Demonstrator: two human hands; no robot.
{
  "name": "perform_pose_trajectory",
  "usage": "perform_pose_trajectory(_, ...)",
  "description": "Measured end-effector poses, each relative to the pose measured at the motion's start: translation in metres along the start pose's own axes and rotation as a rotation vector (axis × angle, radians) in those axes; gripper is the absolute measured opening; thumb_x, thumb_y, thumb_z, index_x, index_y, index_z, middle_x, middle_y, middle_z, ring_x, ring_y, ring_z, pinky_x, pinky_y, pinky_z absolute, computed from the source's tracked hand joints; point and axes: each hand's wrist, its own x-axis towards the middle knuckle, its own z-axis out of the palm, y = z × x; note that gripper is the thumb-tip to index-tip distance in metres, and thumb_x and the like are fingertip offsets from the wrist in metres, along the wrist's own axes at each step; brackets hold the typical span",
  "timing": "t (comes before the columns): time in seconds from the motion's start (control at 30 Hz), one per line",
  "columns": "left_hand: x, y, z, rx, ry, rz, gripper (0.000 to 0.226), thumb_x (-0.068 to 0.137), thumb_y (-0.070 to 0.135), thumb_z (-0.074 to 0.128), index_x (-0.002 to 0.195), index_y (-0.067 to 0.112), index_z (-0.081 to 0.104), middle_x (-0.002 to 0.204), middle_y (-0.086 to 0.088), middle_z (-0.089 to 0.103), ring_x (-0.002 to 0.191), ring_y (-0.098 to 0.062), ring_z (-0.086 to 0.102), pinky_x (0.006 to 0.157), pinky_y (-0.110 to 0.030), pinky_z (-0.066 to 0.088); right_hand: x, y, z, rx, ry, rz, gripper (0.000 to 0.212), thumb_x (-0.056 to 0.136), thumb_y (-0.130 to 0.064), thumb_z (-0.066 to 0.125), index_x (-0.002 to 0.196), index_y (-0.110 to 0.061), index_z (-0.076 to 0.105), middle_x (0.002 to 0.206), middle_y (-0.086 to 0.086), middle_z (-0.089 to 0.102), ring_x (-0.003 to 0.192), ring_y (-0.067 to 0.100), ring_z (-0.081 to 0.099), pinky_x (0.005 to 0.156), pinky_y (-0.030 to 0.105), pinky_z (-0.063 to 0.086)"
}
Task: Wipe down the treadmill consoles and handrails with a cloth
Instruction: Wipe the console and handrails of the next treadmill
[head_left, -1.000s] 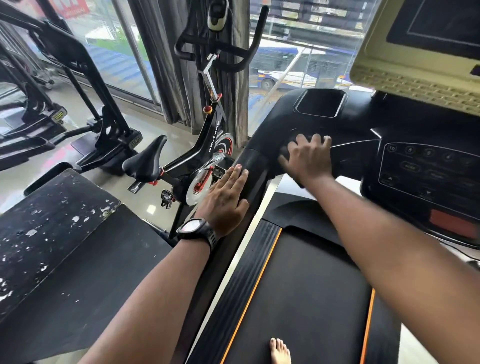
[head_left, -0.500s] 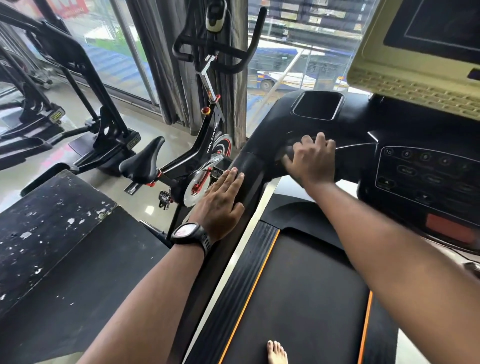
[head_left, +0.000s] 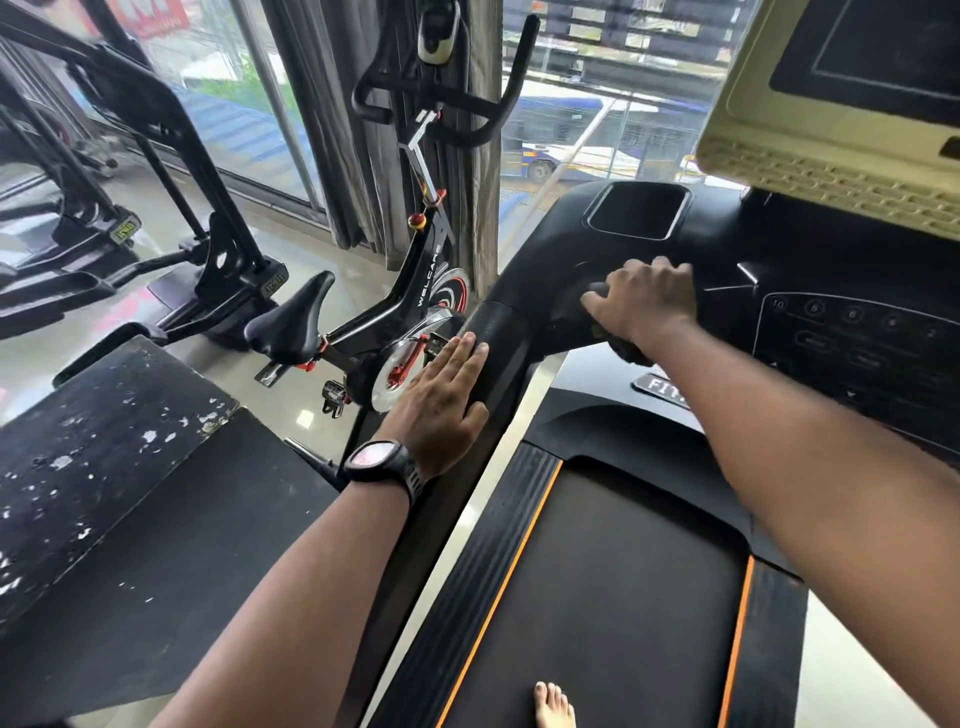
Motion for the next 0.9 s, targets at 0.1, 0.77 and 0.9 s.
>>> perform_pose_trajectory(0.1, 0.0, 0.0, -0.001, 0.002, -0.002, -0.005, 0.068, 0.097, 0.026, 0.045, 0.16, 0.019, 0.019, 0.168, 0.001, 0.008, 0.154, -0.009, 0.0, 0.123, -0.025, 0.002, -0.006, 0.004, 0.006, 0.038, 0.024, 0.107, 0.057, 0.09, -0.055, 0.039, 0.101, -0.012, 0.076, 0.105, 0.012, 0.068, 0.1, 0.037, 0.057, 0.088, 0.047, 0.041)
perform_pose_trajectory(0.77, 0.0, -0.002, 0.0, -0.005, -0.007, -0.003, 0.069, 0.098, 0.028, 0.044, 0.16, 0.022, 0.017, 0.168, 0.003, 0.007, 0.153, -0.007, -0.001, 0.12, -0.023, 0.002, -0.005, 0.042, 0.011, 0.089, 0.125, 0.251, 0.056, 0.09, -0.051, 0.039, 0.098, -0.01, 0.077, 0.1, 0.015, 0.07, 0.096, 0.039, 0.059, 0.09, 0.048, 0.041)
perform_pose_trajectory(0.9, 0.001, -0.002, 0.002, -0.006, -0.013, -0.003, 0.071, 0.093, 0.035, 0.038, 0.16, 0.021, 0.018, 0.168, 0.003, 0.008, 0.153, -0.008, 0.0, 0.122, -0.024, 0.004, -0.016, 0.044, 0.015, 0.092, 0.154, 0.199, 0.054, 0.088, -0.05, 0.041, 0.094, -0.009, 0.076, 0.098, 0.015, 0.069, 0.093, 0.04, 0.058, 0.091, 0.051, 0.044)
